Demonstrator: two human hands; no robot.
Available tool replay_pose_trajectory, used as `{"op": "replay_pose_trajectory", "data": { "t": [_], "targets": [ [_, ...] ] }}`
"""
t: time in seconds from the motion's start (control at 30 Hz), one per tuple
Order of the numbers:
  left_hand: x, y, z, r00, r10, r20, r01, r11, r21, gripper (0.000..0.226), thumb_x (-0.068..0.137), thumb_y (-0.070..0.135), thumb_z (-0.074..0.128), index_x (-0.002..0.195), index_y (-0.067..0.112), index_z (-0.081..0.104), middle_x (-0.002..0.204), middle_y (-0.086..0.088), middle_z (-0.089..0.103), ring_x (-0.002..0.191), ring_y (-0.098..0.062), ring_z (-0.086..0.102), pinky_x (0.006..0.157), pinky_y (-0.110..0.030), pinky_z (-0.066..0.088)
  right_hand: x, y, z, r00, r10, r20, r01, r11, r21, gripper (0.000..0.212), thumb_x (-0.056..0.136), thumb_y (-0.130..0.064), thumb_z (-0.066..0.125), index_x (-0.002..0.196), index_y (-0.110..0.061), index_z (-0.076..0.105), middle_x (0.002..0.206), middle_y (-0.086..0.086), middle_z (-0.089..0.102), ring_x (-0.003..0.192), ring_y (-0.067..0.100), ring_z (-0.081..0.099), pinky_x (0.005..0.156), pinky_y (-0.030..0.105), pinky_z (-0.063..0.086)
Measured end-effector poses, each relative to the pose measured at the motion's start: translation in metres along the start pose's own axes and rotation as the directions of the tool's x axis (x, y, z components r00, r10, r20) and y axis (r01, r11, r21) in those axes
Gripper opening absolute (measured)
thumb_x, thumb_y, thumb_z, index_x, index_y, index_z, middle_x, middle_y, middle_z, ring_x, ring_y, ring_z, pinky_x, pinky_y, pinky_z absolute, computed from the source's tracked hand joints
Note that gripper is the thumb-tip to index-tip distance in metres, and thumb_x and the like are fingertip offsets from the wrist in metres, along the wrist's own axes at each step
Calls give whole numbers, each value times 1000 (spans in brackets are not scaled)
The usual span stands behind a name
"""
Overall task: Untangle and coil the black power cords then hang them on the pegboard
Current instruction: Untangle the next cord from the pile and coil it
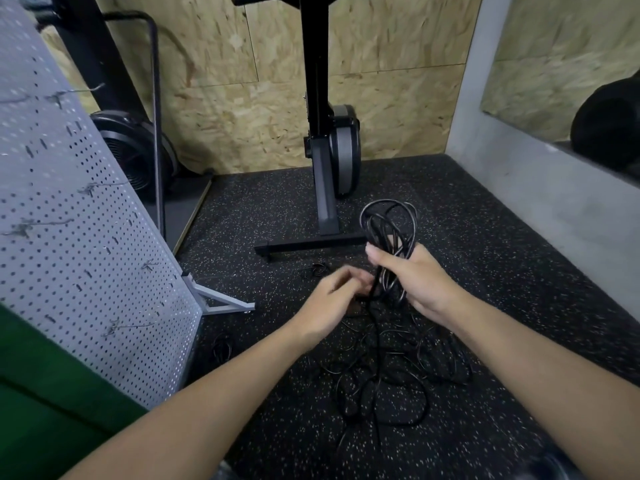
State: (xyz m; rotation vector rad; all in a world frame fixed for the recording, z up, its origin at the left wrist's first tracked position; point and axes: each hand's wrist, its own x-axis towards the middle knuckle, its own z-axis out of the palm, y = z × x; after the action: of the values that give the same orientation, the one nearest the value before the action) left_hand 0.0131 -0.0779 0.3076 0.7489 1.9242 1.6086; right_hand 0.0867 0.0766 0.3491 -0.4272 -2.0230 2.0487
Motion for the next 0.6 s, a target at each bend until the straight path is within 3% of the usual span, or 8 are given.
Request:
{"op": "replay_pose_trajectory", "data": {
  "t": [0.07,0.17,0.27,0.37,0.43,0.5,0.6],
  "targets": [
    [1,-8,4,995,-14,96,11,999,36,18,106,21,51,110,19,68,104,11,72,105,-6,65,100,-30,48,0,-4,-2,999,15,-29,-13,997,74,18,98,-21,72,81,-15,69,76,-2,65,79,18,63,84,45,53],
    [6,-20,7,992,60,115,-78,983,164,15,103,14,61,102,27,67,100,9,68,91,-1,62,85,-19,47,-3,-10,-4,999,34,-35,-29,989,145,14,98,-22,72,86,-16,70,76,-7,68,70,7,63,68,33,55],
    [10,-36,4,993,20,116,-46,973,227,7,104,23,63,101,25,68,100,4,69,91,-10,63,90,-34,51,-2,-17,-10,996,38,-77,-19,974,225,10,97,-23,72,93,-14,69,80,-4,69,69,6,65,60,23,53],
    [11,-46,-2,981,-49,185,1,967,255,11,109,23,53,108,18,63,108,1,78,100,-14,69,91,-33,53,1,-19,-13,995,8,-97,14,974,227,14,98,-24,72,100,-11,66,80,-4,69,74,7,65,73,28,52],
    [11,-49,0,969,-99,227,40,967,253,13,112,24,48,108,19,59,110,-2,79,91,-18,64,82,-32,48,1,-17,-12,994,-40,-106,59,981,183,17,101,-21,68,88,-10,65,76,-3,65,80,12,61,90,40,53],
    [10,-51,3,953,-151,261,81,962,262,17,113,25,44,106,18,58,103,-2,78,90,-24,59,81,-40,45,0,-16,-11,989,-58,-137,81,983,167,25,102,-18,65,79,-10,63,72,-2,64,85,19,61,107,51,49],
    [12,-53,5,943,-204,262,137,958,252,32,115,27,38,104,6,61,83,-7,66,83,-29,67,83,-43,50,4,-14,-12,987,-69,-143,94,980,176,22,103,-16,64,82,-9,62,66,0,58,69,16,64,104,61,53]
  ]
}}
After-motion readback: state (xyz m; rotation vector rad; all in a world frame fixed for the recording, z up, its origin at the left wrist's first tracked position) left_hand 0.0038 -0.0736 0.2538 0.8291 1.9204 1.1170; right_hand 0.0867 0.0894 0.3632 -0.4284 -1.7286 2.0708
